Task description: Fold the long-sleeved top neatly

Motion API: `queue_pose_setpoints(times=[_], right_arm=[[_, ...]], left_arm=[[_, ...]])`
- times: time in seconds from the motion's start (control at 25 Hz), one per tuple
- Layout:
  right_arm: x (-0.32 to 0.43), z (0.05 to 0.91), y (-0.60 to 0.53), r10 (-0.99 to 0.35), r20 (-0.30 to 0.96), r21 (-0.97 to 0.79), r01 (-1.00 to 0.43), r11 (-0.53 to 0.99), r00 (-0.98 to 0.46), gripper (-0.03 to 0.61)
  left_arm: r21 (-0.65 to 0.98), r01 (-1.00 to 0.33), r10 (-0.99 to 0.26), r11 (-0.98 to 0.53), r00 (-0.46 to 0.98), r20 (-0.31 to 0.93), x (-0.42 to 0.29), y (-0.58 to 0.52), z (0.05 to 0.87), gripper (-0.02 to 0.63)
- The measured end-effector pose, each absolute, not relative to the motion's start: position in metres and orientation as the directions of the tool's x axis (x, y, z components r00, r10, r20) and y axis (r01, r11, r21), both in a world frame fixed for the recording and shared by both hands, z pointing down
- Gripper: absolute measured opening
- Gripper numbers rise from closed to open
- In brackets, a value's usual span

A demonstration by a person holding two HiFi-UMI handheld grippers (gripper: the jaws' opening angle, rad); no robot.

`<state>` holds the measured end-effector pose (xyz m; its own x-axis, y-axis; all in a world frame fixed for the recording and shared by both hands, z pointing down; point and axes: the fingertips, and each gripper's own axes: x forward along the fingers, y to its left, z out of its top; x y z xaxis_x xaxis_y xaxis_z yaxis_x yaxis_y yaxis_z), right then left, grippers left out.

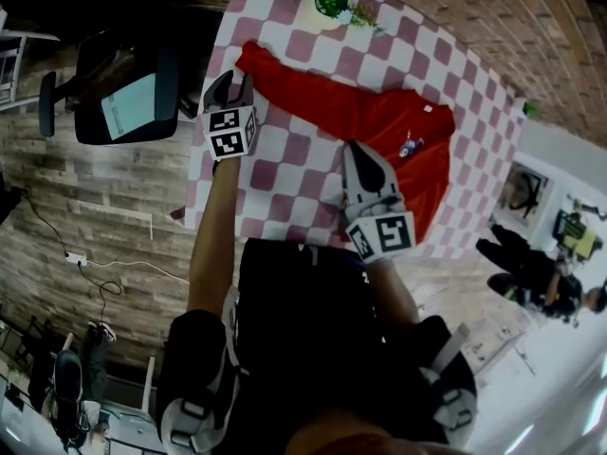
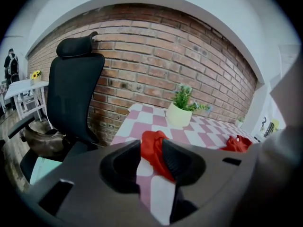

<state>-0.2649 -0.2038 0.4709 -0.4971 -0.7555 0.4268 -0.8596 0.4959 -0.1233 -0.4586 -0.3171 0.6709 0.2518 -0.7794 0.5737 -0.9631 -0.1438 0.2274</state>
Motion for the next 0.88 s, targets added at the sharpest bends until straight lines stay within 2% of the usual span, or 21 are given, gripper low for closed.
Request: queue_pose_setpoints(times=[0.4, 0.72, 0.76, 0.88], right_arm=[[-0.256, 0.485, -0.215, -0.749, 0.461, -0.114, -0.869, 0.481, -0.475, 0.008], [-0.246, 0.49, -0.213, -0.756, 0.474, -0.107, -0.882, 0.46, -0.452, 0.008], [-0.245, 0.49, -0.212, -0.757, 0.474, -0.106, -0.882, 0.458, -0.45, 0.008], [-0.241, 0.489, -0.21, -0.763, 0.471, -0.103, -0.886, 0.451, -0.443, 0.008]], left_arm=[[0.244, -0.962, -0.714, -0.12, 0.255, 0.653, -0.455, -0.334, 0.715, 0.158], [0.207, -0.97, -0.664, -0.127, 0.238, 0.709, -0.452, -0.337, 0.731, 0.158], [0.192, -0.973, -0.659, -0.129, 0.229, 0.716, -0.453, -0.337, 0.733, 0.156], [0.154, -0.978, -0.645, -0.142, 0.209, 0.735, -0.454, -0.336, 0.739, 0.094]])
